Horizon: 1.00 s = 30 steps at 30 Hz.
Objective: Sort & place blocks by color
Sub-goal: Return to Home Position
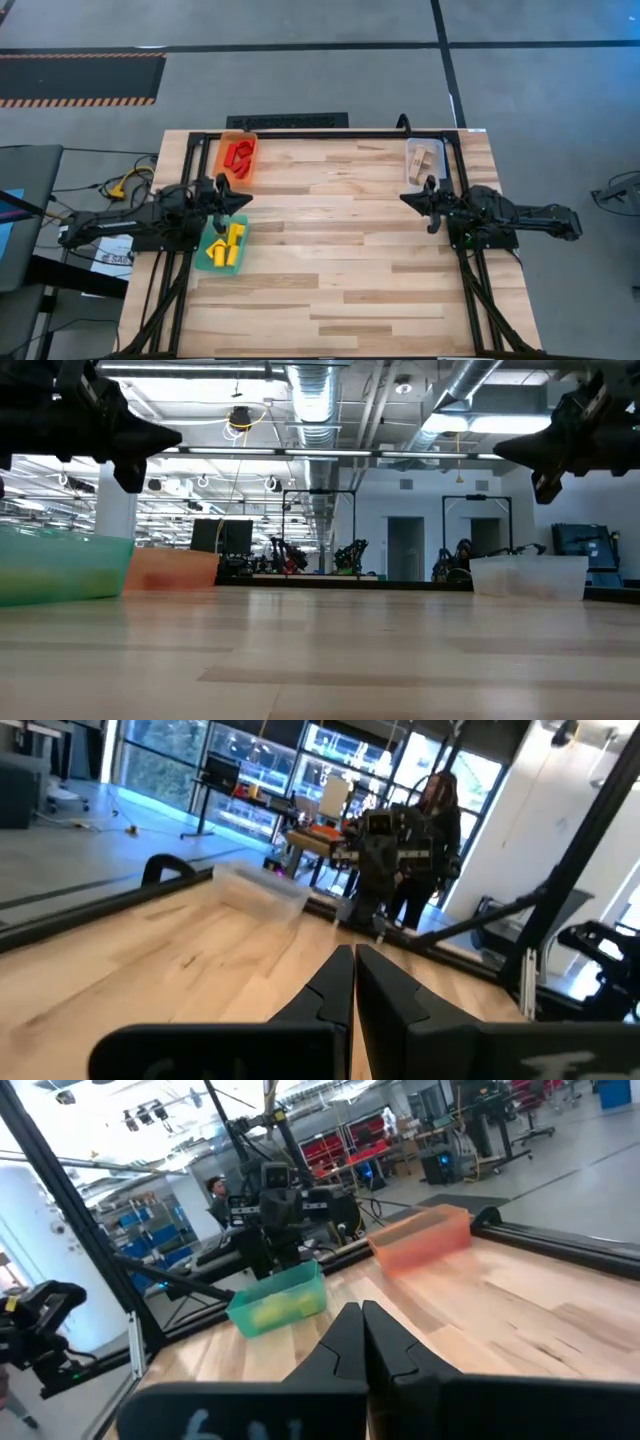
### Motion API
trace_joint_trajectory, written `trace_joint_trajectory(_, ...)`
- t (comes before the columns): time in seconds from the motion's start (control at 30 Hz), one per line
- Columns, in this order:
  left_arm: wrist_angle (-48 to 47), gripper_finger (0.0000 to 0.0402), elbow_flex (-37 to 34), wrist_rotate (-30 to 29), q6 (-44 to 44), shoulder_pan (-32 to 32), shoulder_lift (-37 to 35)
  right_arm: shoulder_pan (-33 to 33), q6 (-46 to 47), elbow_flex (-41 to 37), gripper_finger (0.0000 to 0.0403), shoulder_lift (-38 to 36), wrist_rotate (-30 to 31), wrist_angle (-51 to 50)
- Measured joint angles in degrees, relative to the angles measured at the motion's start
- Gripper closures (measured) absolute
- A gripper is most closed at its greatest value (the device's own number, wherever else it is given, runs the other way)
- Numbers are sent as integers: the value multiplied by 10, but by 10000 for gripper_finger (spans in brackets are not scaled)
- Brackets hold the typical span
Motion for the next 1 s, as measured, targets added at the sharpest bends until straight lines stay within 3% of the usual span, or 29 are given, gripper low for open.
trace_joint_trajectory(0.7, -40, 401, -12, -23, 8, 1, 0, -3, -58, 0, 401, 0, -49, -51)
trace_joint_trajectory(1.0, -79, 401, -13, -25, -25, 0, 0, -13, -55, 0, 365, 10, -44, -53)
